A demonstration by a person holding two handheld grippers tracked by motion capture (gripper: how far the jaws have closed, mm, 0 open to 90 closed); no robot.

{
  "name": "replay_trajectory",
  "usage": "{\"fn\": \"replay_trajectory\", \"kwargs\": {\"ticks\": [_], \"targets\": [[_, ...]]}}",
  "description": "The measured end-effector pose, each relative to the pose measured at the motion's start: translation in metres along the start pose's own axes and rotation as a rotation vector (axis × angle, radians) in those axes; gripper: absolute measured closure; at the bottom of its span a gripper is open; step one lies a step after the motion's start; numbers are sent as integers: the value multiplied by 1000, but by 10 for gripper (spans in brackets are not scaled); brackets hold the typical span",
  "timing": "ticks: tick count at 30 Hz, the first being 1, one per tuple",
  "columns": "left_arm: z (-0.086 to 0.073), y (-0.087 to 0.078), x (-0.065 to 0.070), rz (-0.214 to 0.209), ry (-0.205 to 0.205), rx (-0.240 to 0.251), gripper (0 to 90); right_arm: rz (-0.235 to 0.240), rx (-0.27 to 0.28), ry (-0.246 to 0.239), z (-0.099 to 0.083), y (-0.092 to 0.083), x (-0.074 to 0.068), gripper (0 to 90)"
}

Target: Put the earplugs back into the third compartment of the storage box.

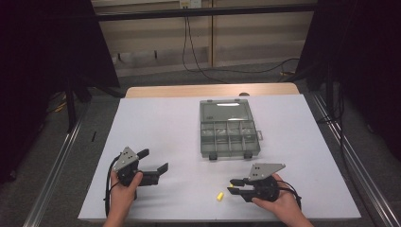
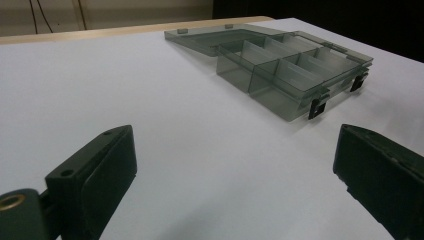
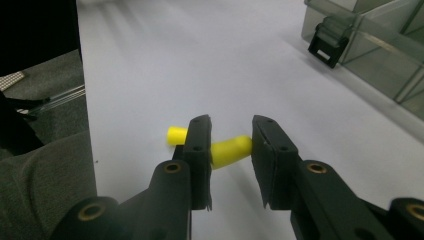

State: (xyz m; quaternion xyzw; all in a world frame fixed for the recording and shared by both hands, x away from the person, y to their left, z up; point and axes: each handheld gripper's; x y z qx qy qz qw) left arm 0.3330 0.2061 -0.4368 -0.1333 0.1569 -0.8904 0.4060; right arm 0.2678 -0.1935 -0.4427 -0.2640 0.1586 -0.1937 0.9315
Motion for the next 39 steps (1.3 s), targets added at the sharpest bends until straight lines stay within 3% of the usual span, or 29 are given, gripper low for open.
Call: {"fn": "replay_trajectory", "kwargs": {"ticks": [13, 33, 39], "targets": [[-1, 1, 1, -9, 10, 0, 39, -60, 55, 26, 11, -8, 14, 701], [0, -5, 1, -7, 6, 70, 37, -129, 70, 47, 34, -9, 36, 705], [-1, -6, 0, -12, 12, 72, 37, -158, 73, 61, 43, -10, 46, 706]]}}
Point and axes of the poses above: each handheld gripper's, and its own axes: y roughly forward along the jaws, z roughly out of its top, x roughly to its right, and after that the axes turned 5 degrees about z, right-handed
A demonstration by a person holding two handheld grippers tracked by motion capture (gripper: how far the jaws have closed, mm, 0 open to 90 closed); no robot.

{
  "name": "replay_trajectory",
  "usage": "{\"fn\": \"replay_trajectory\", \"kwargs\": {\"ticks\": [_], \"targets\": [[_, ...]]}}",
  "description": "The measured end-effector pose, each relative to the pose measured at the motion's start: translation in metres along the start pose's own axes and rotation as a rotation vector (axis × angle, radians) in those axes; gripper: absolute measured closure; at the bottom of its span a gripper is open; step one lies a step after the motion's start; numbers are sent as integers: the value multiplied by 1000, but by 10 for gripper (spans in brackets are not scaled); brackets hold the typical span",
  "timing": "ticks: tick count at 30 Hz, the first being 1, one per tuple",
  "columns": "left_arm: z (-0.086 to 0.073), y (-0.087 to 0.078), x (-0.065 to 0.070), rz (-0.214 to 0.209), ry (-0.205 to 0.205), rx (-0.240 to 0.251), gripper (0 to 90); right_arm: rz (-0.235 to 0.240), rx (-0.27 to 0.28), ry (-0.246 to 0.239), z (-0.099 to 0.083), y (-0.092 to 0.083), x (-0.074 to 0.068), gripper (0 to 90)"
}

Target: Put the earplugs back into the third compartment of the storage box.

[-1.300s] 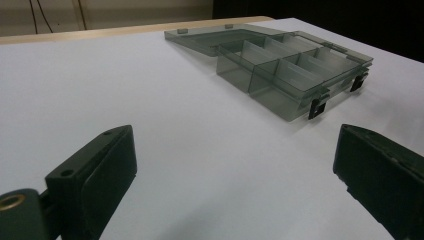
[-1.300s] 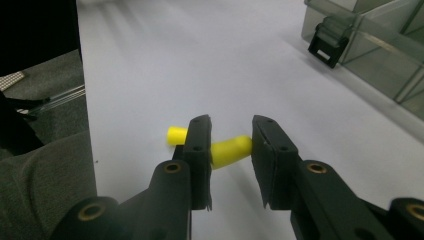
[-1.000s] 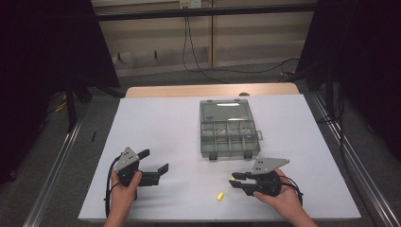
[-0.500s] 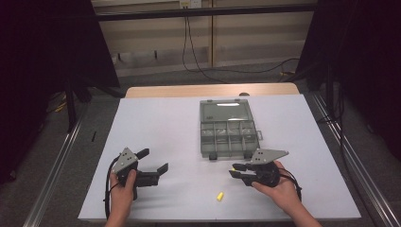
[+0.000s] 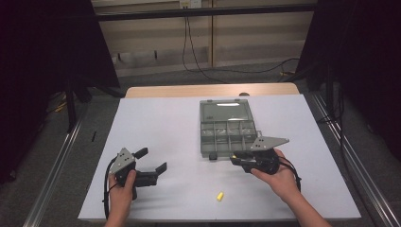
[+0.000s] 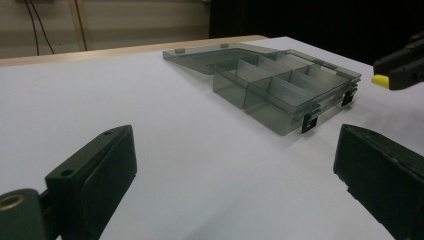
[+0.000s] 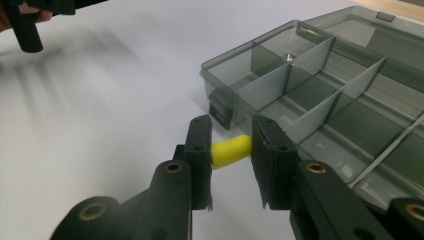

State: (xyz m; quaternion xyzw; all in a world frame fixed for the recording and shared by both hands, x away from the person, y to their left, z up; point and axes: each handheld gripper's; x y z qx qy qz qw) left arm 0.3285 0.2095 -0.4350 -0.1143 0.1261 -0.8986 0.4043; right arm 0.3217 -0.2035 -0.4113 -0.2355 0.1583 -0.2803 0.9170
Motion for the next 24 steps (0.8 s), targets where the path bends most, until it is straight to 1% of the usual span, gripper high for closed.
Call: {"fn": "replay_trajectory", "kwargs": {"ticks": [5, 9, 12, 16, 21, 23, 24], "targets": [[0, 1, 1, -11, 8, -4, 37, -27, -1, 12, 8, 2, 8, 707], [0, 0, -1, -1, 4, -2, 37, -45, -9, 12, 14, 4, 14, 706], [0, 0, -1, -5, 2, 1, 37, -62, -9, 15, 18, 6, 19, 708], [0, 0, -1, -6, 3, -4, 37, -68, 3, 38, 19, 8, 25, 709], [0, 0, -1, -7, 3, -7, 37, -80, 9, 47, 18, 10, 30, 709], [0, 0, -1, -9, 3, -8, 37, -84, 2, 49, 19, 10, 32, 709], [0, 0, -1, -10, 3, -8, 37, -88, -1, 43, 20, 10, 33, 709]]}}
Point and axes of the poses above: each handheld gripper's, and its own axes: y roughly forward along the jaws, z roughly out of its top, x roughly to its right, and after that the axes turned 5 degrees about z, right-handed
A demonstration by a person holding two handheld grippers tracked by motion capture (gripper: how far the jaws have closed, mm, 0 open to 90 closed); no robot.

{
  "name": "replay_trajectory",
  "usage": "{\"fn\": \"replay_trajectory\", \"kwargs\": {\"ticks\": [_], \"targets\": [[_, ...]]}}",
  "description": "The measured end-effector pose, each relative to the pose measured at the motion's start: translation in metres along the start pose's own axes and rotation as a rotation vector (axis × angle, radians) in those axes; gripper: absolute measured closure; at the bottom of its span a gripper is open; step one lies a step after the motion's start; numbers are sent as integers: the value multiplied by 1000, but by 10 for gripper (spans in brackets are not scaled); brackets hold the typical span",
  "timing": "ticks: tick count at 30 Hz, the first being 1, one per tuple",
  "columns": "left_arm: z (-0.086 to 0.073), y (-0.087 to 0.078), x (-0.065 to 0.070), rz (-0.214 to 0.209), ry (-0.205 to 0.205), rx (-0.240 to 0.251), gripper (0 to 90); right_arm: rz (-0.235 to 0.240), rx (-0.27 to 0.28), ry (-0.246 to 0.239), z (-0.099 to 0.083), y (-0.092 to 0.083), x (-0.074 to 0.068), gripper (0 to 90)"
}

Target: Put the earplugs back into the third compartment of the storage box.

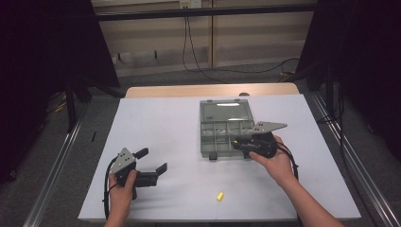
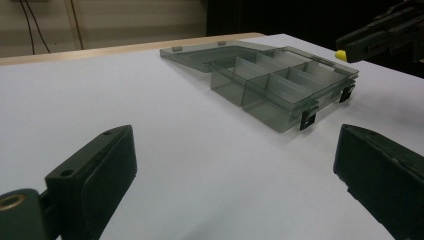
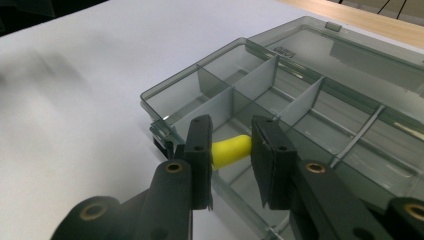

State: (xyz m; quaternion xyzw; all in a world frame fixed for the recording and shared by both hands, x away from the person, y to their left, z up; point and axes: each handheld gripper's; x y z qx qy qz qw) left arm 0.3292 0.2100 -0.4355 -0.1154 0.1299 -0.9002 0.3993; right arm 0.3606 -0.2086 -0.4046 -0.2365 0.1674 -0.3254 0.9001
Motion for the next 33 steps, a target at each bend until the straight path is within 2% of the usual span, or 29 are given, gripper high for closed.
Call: {"fn": "replay_trajectory", "kwargs": {"ticks": [11, 16, 33], "targets": [[0, 0, 0, -5, 1, -2, 37, -11, -19, 6, 10, 6, 7, 706], [0, 0, 0, -7, 1, -3, 38, -30, -33, 2, 14, 9, 10, 706], [0, 0, 0, -9, 5, -7, 37, -115, -38, 68, 18, 22, 32, 704]]}}
Point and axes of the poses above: each handheld gripper's, and its own axes: y roughly forward along the jaws, z roughly out of its top, x roughly to its right, and after that the axes turned 5 degrees about z, right-handed
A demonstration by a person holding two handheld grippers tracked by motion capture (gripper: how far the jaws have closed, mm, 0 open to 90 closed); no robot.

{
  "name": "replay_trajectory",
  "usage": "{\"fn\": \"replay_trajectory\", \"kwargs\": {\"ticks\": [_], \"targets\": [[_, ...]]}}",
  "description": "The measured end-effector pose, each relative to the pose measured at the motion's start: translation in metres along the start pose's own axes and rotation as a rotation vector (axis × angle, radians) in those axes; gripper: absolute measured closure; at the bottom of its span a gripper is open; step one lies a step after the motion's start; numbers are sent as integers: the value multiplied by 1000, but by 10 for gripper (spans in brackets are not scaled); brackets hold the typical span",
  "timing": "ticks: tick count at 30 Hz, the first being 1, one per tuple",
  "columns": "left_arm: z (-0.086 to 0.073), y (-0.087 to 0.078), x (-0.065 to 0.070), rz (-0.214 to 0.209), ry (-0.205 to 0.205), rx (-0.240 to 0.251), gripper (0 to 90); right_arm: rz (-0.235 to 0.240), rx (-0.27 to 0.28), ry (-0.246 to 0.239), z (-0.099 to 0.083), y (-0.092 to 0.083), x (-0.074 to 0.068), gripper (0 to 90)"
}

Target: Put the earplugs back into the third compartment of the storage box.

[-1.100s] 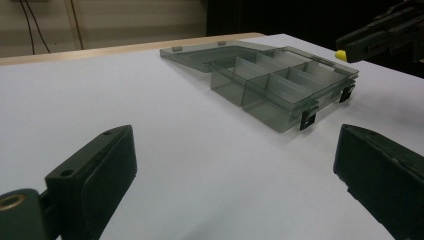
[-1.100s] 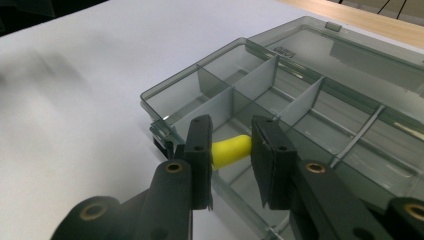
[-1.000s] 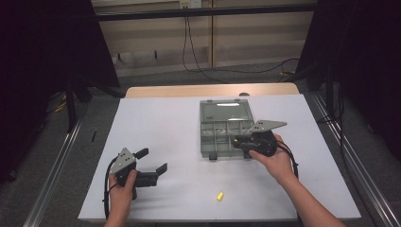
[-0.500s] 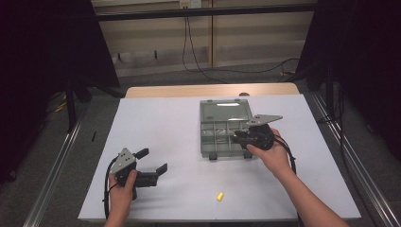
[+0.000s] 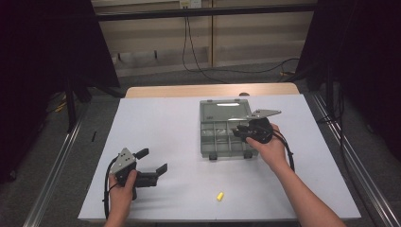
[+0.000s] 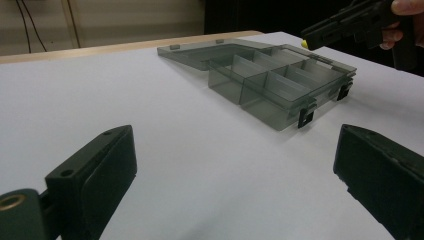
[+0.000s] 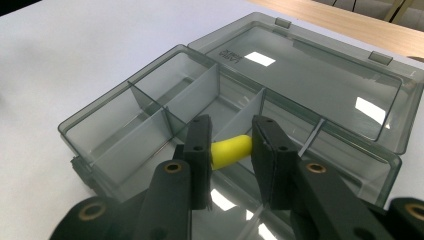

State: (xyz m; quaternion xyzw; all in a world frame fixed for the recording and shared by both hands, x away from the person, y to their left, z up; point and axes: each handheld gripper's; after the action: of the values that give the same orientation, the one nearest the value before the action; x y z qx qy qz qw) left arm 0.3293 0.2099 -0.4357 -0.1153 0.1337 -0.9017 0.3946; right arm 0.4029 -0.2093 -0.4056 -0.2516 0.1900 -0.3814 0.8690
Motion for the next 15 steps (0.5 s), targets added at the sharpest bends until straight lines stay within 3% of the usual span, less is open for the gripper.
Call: {"fn": "replay_trajectory", "kwargs": {"ticks": [15], "targets": [[-1, 1, 1, -6, 0, -6, 38, -45, 3, 32, 0, 14, 6, 697]]}}
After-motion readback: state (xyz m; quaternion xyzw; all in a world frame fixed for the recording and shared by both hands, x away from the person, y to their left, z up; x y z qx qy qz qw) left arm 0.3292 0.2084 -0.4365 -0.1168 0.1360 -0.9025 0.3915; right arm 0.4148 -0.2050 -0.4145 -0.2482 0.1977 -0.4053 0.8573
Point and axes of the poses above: each handheld gripper's, and its own axes: y roughly forward along the jaws, z roughly out of its top, x roughly to its right, and after that the axes turned 5 degrees about z, right-handed
